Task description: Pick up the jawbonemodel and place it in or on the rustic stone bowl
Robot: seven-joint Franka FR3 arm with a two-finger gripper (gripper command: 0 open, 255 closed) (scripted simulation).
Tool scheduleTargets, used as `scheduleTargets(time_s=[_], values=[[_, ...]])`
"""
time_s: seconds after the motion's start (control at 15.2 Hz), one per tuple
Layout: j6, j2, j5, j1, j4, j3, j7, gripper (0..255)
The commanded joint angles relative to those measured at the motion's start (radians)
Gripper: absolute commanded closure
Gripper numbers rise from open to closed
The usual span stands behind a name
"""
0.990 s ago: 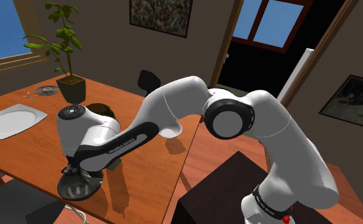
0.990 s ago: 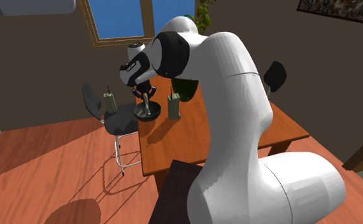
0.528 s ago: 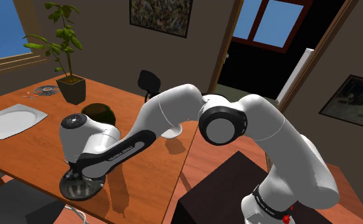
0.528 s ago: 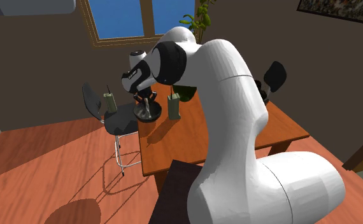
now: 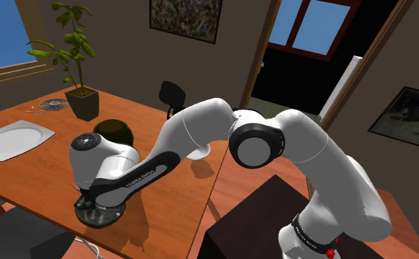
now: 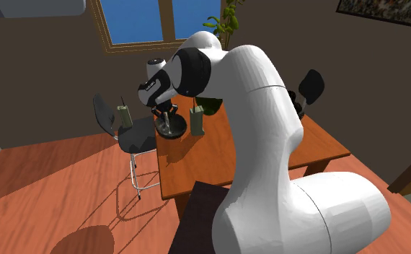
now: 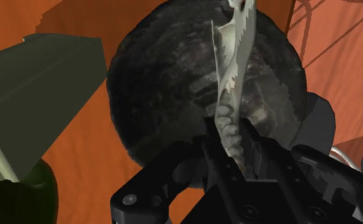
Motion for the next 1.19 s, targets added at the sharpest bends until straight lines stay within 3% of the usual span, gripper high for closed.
scheduleTargets(time_s=[0.0,0.33,0.59,1.12], values=[[0.000,0.000,0.000,0.000,0.000,0.000,0.000,0],[0.000,0.000,0.000,0.000,-0.001,0.000,0.000,0],[-0.036,-0.118,0.013,-0.018,-0.085,0.021,0.002,0],[-0.036,-0.118,0.013,-0.018,-0.085,0.021,0.002,0]])
